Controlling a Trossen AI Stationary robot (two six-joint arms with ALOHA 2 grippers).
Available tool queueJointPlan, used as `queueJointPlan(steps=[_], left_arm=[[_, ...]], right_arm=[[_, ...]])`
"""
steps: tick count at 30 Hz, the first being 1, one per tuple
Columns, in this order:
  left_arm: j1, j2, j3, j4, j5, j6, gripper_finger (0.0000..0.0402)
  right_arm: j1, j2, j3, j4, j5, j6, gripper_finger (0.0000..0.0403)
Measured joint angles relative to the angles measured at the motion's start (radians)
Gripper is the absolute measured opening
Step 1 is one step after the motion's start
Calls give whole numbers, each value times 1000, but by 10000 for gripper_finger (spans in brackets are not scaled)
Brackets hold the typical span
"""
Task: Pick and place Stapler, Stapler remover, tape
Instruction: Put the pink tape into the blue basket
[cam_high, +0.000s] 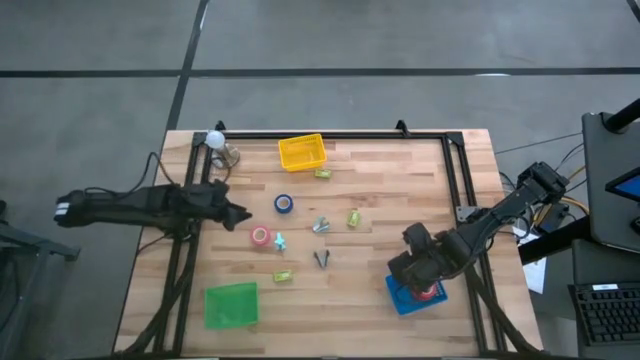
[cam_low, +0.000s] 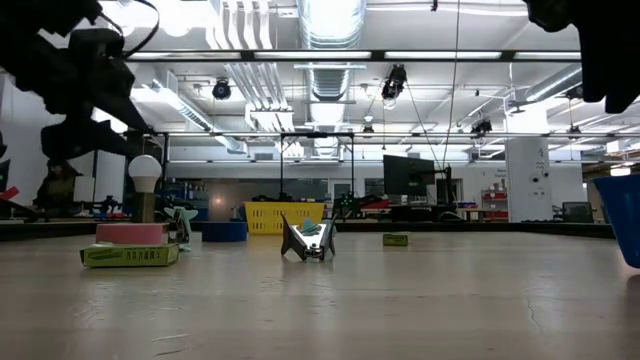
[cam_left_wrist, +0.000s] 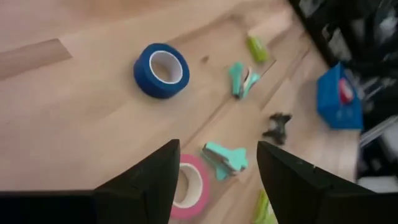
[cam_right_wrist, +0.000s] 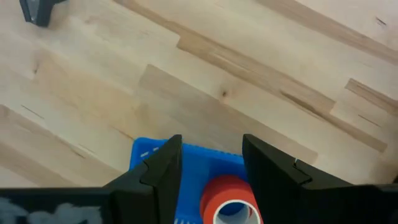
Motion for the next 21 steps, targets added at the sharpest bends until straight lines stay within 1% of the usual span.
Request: queueJointPlan(steps=[5, 10, 13, 21], left_arm=[[-1, 148, 28, 1, 25, 90, 218], [-1, 280, 30, 0, 85, 157, 218], [-2, 334, 30, 6, 120, 170, 218], [-6, 436, 29, 20, 126, 203, 218]], right_arm=[[0, 0, 3, 1, 24, 17, 154], [0, 0, 4, 5, 27, 34, 154], [1, 0, 7, 8, 28, 36, 157], [1, 0, 11, 9, 52, 44, 147]])
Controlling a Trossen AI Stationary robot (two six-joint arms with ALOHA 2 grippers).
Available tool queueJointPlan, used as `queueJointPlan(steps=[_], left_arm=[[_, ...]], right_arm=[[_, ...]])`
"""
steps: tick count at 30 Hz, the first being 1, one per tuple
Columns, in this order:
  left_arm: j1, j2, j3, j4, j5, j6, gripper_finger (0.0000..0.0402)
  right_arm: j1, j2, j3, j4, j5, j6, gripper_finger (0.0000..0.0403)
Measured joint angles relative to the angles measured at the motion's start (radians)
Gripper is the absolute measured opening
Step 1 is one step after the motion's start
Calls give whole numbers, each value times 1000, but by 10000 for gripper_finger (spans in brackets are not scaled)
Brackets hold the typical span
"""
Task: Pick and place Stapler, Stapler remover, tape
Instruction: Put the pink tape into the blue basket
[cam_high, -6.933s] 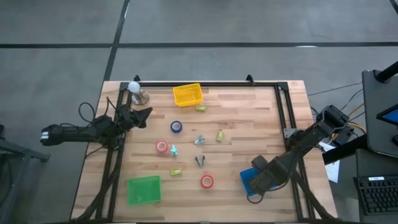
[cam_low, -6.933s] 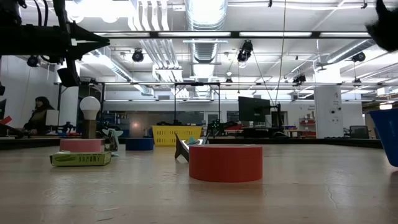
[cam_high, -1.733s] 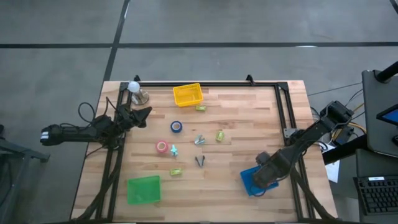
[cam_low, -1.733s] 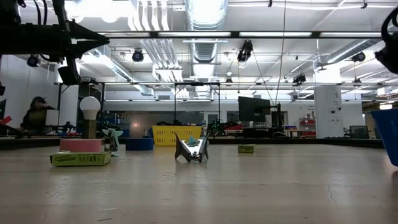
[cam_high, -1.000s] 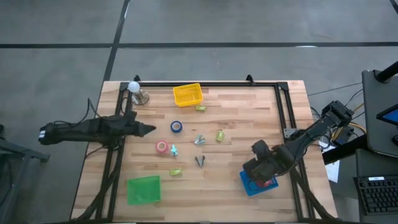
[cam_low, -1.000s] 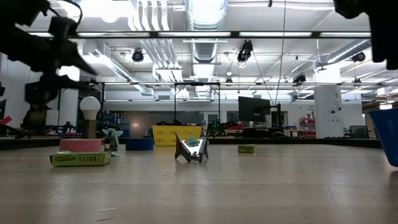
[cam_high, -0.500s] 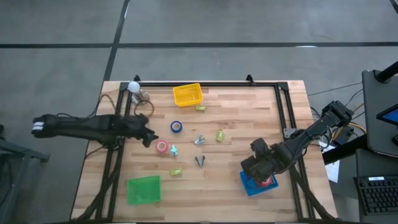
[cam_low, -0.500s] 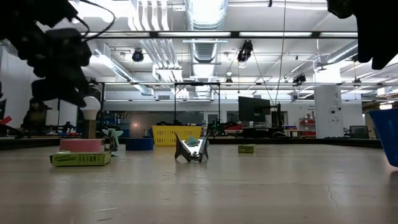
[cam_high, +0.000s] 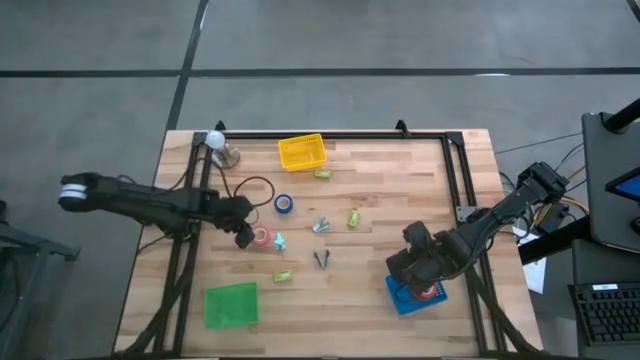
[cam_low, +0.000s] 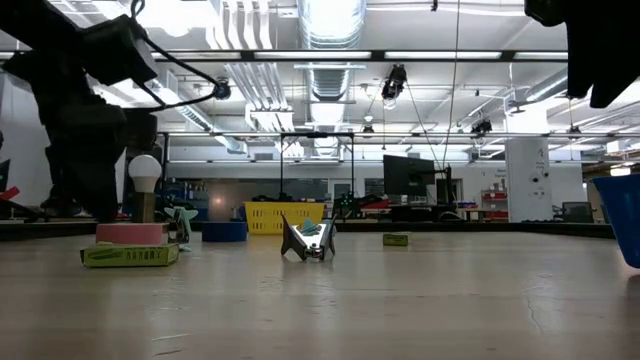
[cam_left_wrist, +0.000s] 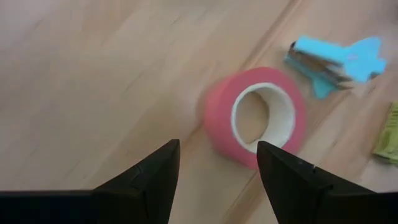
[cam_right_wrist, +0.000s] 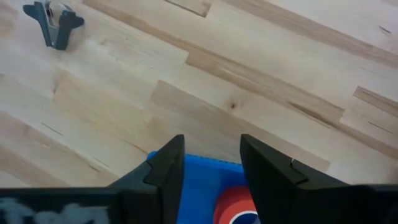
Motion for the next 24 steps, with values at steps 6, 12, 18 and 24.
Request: queueJointPlan(steps=[6, 12, 18, 24], left_arm=[[0, 82, -1, 141, -16, 40, 217], [0, 189, 3, 140, 2, 64, 199], [0, 200, 2, 158, 11, 100, 120], [2, 153, 33, 148, 31, 162, 38]], right_arm=[[-1, 0, 0, 0, 22, 4, 137], [-4, 0, 9, 3, 27, 3, 132], [-5, 0, 10, 60, 51, 0, 137], [-7, 0, 10, 257, 186, -27, 144]])
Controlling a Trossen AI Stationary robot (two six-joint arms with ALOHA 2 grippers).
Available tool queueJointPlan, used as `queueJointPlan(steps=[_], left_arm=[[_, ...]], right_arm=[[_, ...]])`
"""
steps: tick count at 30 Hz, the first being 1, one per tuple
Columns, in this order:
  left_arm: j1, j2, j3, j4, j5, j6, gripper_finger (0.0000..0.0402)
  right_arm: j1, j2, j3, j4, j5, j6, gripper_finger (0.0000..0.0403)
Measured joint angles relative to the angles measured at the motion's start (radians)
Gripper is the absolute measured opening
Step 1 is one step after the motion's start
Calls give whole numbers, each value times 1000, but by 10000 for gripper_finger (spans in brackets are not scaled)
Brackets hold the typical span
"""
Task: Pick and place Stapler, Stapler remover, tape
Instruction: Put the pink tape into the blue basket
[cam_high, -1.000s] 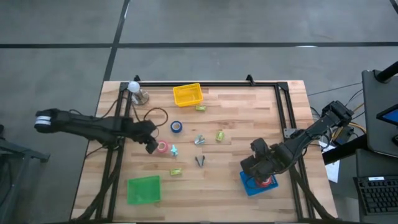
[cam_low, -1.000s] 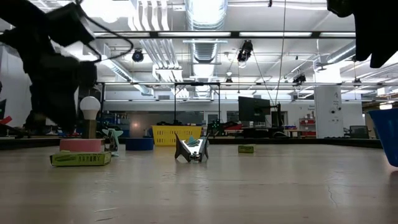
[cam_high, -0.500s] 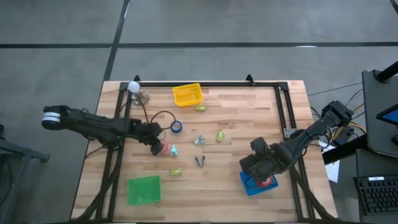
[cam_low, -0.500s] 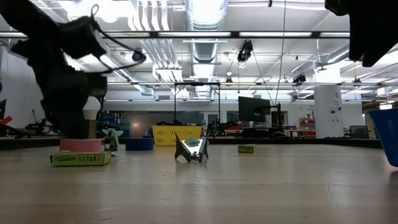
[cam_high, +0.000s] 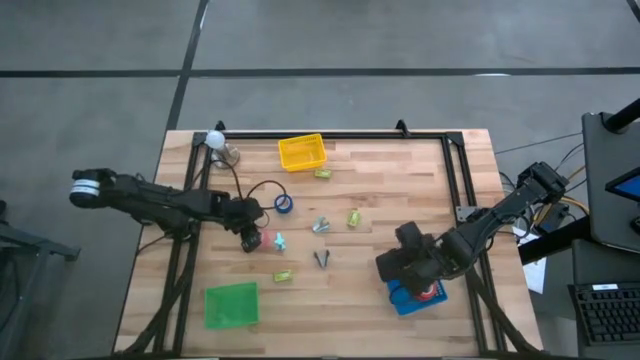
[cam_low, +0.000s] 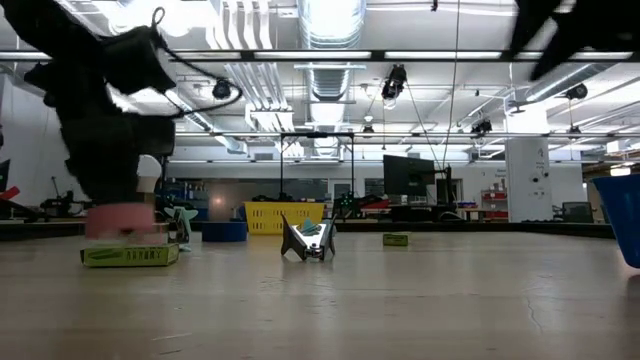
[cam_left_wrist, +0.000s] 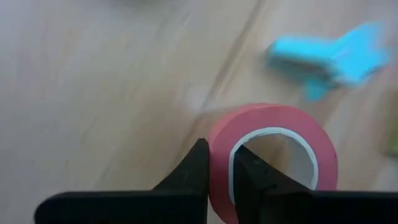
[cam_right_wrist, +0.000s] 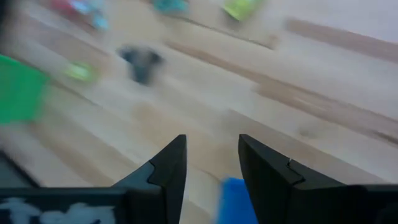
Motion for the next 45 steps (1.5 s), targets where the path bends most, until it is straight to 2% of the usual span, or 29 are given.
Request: queueJointPlan(steps=[4, 8, 13, 19, 23, 29, 35, 40, 45], left_arm=[[1, -41, 55, 1, 0, -37, 40], [1, -85, 135, 61, 9, -86, 63], [1, -116, 258, 191, 25, -94, 50], [1, -129, 387, 276, 25, -78, 45], [0, -129, 436, 277, 24, -71, 62], [-5, -129, 458, 331, 36, -88, 58], [-9, -126, 458, 459, 59, -139, 49], [-10, -113, 457, 463, 57, -167, 52], [-16, -101, 457, 497, 59, -184, 52]], right_arm=[[-6, -1, 0, 233, 118, -134, 143], [-38, 0, 0, 505, 163, -275, 143], [-101, 0, -2, 690, 174, -346, 183], [-161, 4, -6, 758, 104, -326, 276], [-205, 8, -20, 909, 70, -355, 312], [-256, 41, -27, 1173, 65, -426, 327], [-297, 97, -28, 1238, 26, -428, 334], [-334, 164, -27, 1507, -32, -474, 331], [-379, 244, -19, 1649, -72, -477, 334]])
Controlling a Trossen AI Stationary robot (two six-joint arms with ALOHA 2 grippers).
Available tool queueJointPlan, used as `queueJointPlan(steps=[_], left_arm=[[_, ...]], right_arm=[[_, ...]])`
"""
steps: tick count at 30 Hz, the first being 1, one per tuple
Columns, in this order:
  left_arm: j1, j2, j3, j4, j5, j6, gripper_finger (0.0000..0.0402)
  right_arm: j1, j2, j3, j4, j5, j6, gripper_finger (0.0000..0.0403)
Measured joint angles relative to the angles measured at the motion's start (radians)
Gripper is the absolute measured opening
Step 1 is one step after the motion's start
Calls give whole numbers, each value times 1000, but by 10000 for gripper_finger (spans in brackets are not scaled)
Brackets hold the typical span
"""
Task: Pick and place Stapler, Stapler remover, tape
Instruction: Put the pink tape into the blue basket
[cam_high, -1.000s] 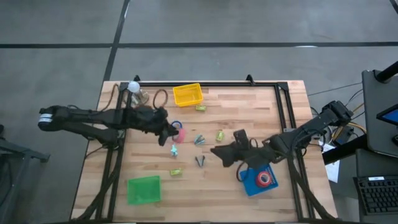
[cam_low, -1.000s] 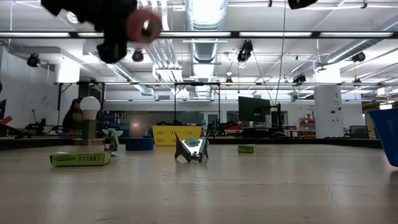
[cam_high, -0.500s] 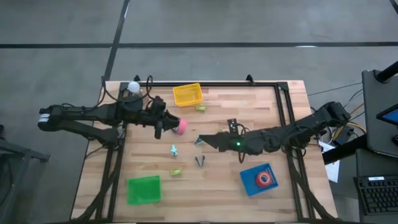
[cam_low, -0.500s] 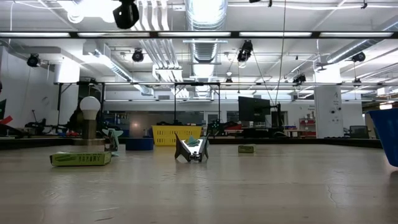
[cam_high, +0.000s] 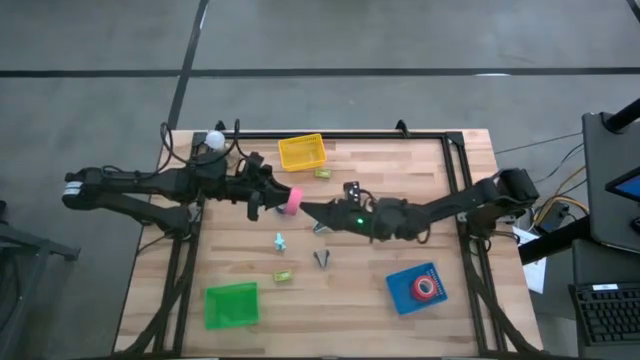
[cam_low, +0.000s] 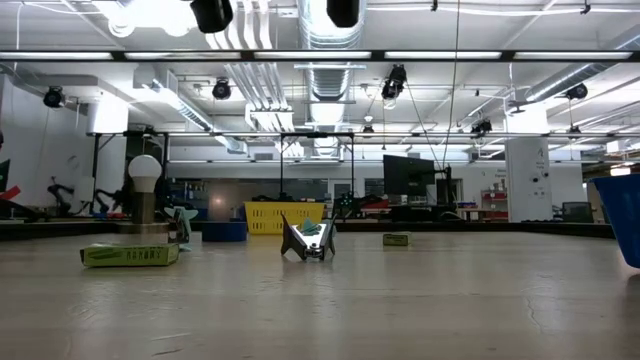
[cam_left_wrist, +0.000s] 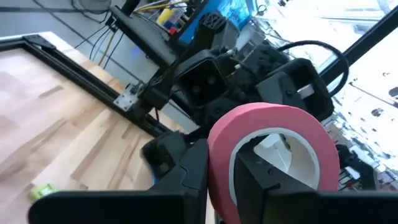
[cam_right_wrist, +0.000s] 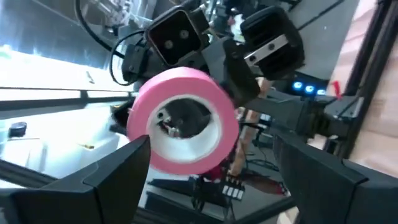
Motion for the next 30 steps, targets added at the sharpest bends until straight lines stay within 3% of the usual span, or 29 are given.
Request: queueJointPlan(steps=[11, 21, 30], left_arm=[[-11, 2, 2, 34, -2, -6, 53], [-11, 0, 2, 44, -1, -11, 52], [-11, 2, -1, 50, -3, -24, 49]], right_arm=[[-27, 32, 8, 192, -37, -87, 323], [-36, 39, 59, 157, -70, -90, 317], [-35, 38, 115, 15, -88, -88, 333]])
